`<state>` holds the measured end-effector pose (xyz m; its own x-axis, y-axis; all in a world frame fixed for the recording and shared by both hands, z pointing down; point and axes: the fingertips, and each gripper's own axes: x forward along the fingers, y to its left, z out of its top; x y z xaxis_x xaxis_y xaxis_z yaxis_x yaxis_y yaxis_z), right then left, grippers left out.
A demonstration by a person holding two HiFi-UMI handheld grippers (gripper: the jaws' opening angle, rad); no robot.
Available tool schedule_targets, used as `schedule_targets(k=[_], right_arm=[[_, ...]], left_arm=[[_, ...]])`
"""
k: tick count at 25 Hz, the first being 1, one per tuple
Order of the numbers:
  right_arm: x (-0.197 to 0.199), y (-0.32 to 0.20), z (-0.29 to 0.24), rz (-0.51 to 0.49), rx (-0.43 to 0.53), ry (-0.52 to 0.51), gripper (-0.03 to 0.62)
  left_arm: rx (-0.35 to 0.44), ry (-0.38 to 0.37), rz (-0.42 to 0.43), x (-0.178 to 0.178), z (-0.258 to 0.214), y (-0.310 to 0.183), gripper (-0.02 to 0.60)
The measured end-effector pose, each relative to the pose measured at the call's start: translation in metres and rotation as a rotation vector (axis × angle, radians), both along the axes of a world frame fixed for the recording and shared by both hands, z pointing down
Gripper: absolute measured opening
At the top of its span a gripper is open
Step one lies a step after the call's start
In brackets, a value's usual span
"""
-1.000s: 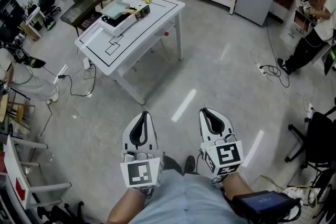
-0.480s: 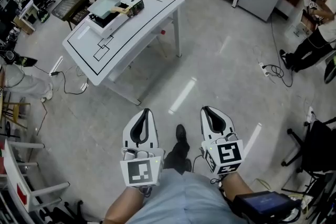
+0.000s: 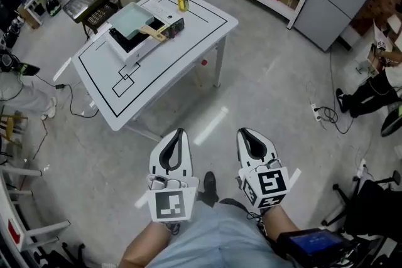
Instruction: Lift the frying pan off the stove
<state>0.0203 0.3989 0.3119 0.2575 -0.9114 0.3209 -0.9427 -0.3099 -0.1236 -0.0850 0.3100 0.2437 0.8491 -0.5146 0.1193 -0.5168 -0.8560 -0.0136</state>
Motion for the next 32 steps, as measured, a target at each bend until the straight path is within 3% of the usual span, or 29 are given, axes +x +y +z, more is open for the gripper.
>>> schedule_targets(k=[7,19,32], right_arm=[[0.023,-0.054,-0.023,-0.031,0.055,0.033,0.049],[0.079,-0.117,-0.004,-0.064,0.032,0.016,0.049],[0.151,-0.258,0.008,-0.272,0.024,-0.072,0.049]], left_arm=[[0.027,0.044,-0.044,0.015,-0.014,-0.05,0.017],[0.011,0.008,-0.079,0.07,0.008,-0.108,0.017],[0.011,-0.072,-0.259,0.137,0.01,-0.22,0.017]])
